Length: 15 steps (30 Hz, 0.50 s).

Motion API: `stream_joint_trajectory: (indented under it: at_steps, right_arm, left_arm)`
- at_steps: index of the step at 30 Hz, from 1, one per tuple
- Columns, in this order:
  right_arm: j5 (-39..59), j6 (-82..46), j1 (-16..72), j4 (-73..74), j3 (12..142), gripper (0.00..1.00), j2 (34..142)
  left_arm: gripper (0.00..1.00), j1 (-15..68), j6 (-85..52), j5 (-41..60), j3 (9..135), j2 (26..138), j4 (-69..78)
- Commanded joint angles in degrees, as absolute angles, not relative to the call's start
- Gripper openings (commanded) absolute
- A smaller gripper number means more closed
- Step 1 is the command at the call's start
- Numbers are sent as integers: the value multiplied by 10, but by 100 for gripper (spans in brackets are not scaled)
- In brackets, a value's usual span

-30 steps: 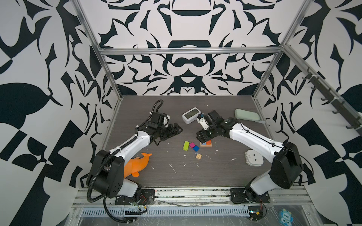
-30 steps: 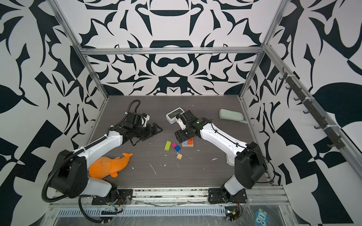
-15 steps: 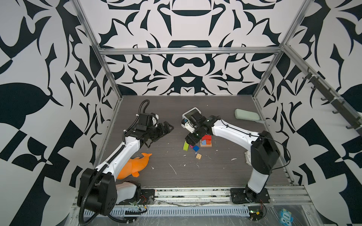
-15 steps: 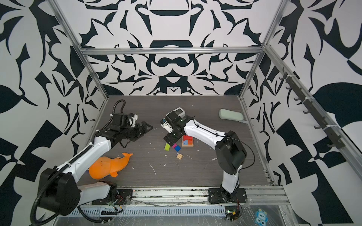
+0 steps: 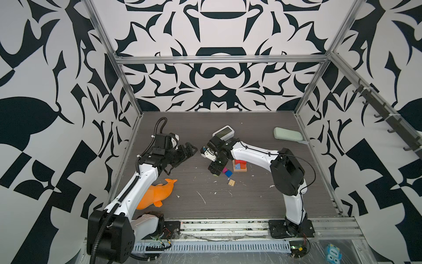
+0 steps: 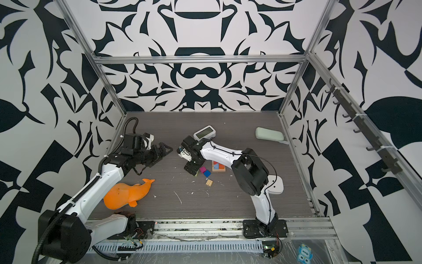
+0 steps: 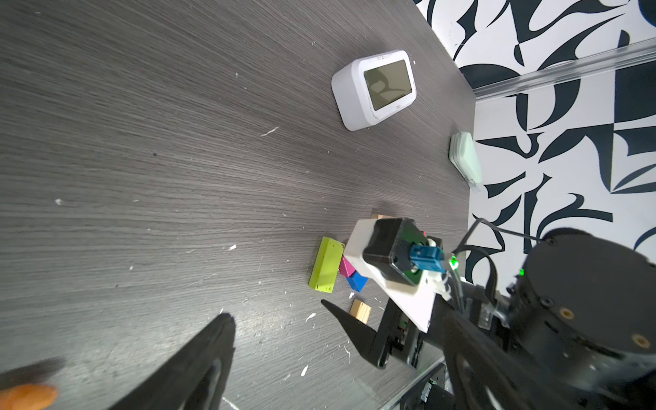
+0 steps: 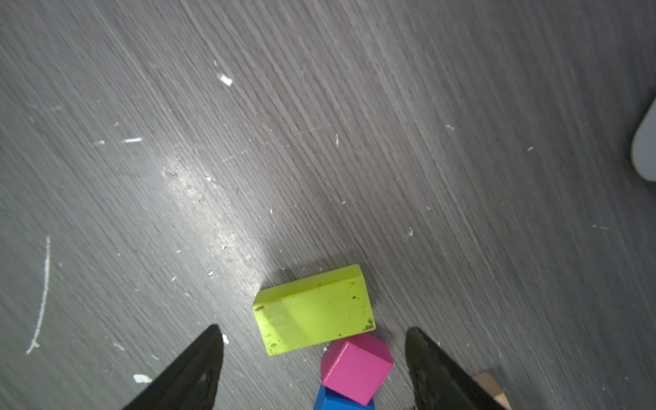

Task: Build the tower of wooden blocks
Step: 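Move the right gripper to the lime green block and close on it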

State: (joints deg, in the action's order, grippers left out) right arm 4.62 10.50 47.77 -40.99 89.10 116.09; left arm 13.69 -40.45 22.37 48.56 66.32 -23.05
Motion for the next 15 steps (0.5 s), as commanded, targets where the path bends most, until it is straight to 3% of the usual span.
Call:
stream_joint_trajectory:
  at_steps: [1, 15]
  right_arm:
    - [39, 123, 481, -417, 914, 84, 1160]
    - [42, 134, 482, -412, 891, 79, 1180]
  left_arm:
    - [94, 134, -397, 232, 478, 656, -249]
    - [94, 133, -397, 232, 478, 665, -241]
